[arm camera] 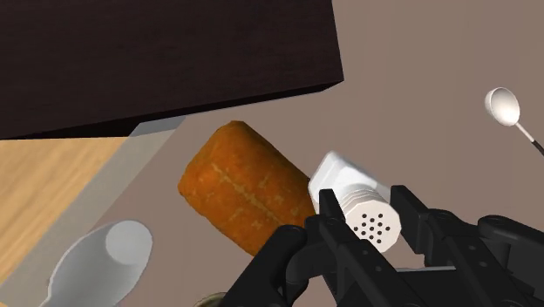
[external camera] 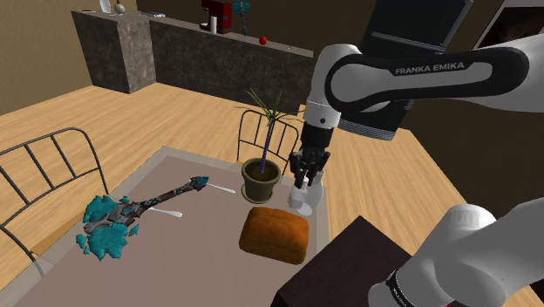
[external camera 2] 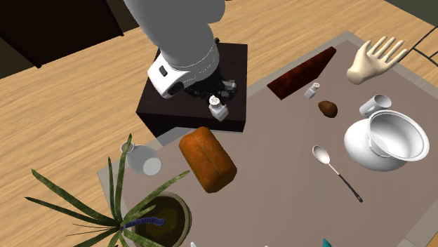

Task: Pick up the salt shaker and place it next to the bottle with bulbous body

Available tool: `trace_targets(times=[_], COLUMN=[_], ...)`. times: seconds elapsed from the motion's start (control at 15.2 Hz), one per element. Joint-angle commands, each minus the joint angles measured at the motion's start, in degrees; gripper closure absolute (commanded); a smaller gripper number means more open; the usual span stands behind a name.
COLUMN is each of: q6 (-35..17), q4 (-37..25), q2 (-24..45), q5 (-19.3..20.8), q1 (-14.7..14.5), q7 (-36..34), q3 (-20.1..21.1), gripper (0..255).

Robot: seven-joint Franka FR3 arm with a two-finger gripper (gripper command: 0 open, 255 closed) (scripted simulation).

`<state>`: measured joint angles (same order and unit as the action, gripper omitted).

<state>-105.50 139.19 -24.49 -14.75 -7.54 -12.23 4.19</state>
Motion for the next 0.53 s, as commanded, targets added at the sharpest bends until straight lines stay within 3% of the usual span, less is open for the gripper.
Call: trace_targets(times=[0.0, 0.46], q6=[0.53, 2.97], q4=[0.85, 1.40], q2=[-0.80, -2.02], q5=[1.32, 6.87], q1=[1.28, 6.36], q7=[2.54, 11.78], q3=[-1.89, -9.20], gripper=[255, 255])
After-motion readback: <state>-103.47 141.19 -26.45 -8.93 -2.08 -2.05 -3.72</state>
